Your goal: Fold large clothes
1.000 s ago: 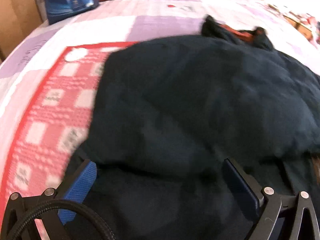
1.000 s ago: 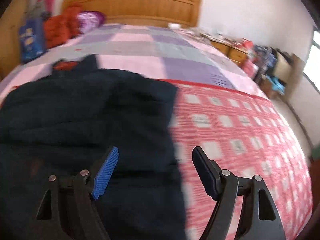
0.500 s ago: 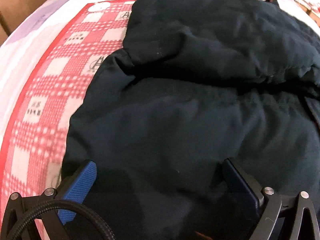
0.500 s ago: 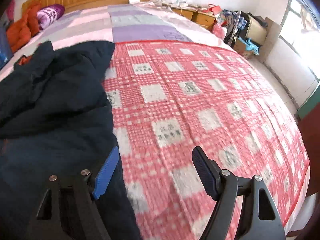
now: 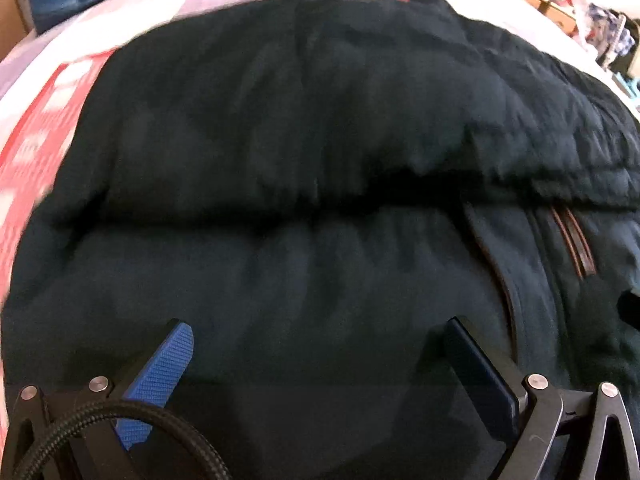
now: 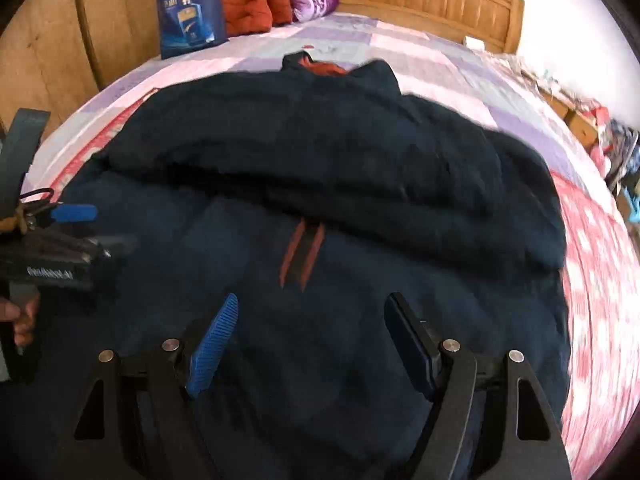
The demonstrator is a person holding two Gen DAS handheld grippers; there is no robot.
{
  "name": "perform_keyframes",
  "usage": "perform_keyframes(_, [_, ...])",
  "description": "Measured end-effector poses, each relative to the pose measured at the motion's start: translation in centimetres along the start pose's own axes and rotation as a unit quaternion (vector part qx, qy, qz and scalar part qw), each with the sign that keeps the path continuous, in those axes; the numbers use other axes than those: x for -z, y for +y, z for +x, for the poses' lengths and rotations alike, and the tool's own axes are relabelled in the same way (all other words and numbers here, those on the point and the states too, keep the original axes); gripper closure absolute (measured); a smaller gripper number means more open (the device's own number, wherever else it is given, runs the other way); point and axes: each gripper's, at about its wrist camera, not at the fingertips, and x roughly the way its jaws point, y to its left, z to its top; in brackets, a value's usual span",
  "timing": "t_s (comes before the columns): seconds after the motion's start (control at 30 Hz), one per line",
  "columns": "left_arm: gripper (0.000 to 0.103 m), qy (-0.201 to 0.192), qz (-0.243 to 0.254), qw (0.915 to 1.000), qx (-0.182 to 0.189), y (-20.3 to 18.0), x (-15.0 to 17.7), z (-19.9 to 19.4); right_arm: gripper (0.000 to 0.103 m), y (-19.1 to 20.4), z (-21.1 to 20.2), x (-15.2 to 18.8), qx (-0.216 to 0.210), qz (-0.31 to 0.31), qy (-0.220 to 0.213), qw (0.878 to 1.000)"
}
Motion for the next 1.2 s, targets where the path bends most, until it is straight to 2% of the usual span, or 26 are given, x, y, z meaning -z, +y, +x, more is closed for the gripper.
perform_keyframes(0.13, [0.000,-0.028,-0.012,0.9993,-0.022,1.8,-3.5,0.0,0.024,-0.5,-0.1,-2.4,0.020,0.004,-0.021,1.000])
perform_keyframes(0.27, [0.000,-0.064,-0.052,0.9966,-0.007,3.2,-6.8,-0.5,0.024,-2.4,-1.0,-3.1,0.042,0.032,-0.034,0.998])
perform_keyframes(0.37, [0.000,-0.067,-0.021,0.9975,-0.005,1.4,-9.5,0.4,0.024,-3.8,-0.8,-4.3,0.050,0.038,-0.036,0.997])
perform_keyframes(0.43, [0.000,-0.060,-0.004,0.9982,0.005,0.0,-11.1,1.1,0.024,-3.9,0.0,-6.8,0.051,0.036,-0.048,0.997])
perform_keyframes(0.57, [0.000,-0.062,-0.007,0.9980,0.015,-0.6,-13.4,1.7,0.024,-3.3,1.4,-12.2,0.043,0.034,-0.080,0.995])
perform_keyframes(0.67, [0.000,-0.056,-0.001,0.9983,0.016,-0.9,-15.3,3.2,0.024,-3.1,4.1,-16.5,0.033,0.049,-0.077,0.995])
perform_keyframes(0.77, [0.000,-0.041,0.012,0.9991,0.000,-1.1,-17.0,5.1,0.024,-2.6,7.2,-18.8,0.024,0.041,-0.051,0.998])
perform_keyframes(0.8, [0.000,-0.032,0.007,0.9995,-0.001,-0.7,-17.4,5.9,0.024,-2.5,8.2,-19.1,0.018,0.034,-0.041,0.998])
perform_keyframes(0.87, [0.000,-0.011,-0.006,0.9999,-0.003,1.0,-17.8,7.6,0.024,-2.8,10.8,-18.9,0.036,0.004,-0.010,0.999])
perform_keyframes(0.93, [0.000,-0.005,-0.005,0.9999,-0.013,3.2,-17.5,8.3,0.025,-5.4,12.8,-17.7,0.040,0.009,0.027,0.999])
perform_keyframes(0.97, [0.000,-0.009,0.000,0.9999,-0.014,3.8,-17.1,8.3,0.025,-8.2,12.4,-16.8,0.021,0.036,0.012,0.999])
perform_keyframes(1.0, [0.000,-0.015,0.005,0.9998,-0.013,4.9,-16.7,8.1,0.025,-9.9,12.0,-16.1,0.031,0.051,0.006,0.998])
perform_keyframes(1.03, [0.000,-0.018,0.006,0.9996,-0.021,5.9,-16.3,7.9,0.024,-12.2,11.5,-15.1,0.069,0.063,0.003,0.996])
perform_keyframes(1.07, [0.000,-0.021,0.004,0.9995,-0.025,6.5,-16.1,7.8,0.024,-15.2,11.3,-13.9,0.088,0.087,0.012,0.992])
perform_keyframes(1.13, [0.000,-0.021,-0.008,0.9991,-0.037,7.9,-15.7,7.7,0.025,-18.8,10.7,-12.2,0.026,0.145,0.008,0.989])
perform_keyframes(1.2, [0.000,-0.017,-0.027,0.9987,-0.039,8.7,-15.7,7.8,0.025,-18.4,10.2,-11.9,0.056,0.100,0.011,0.993])
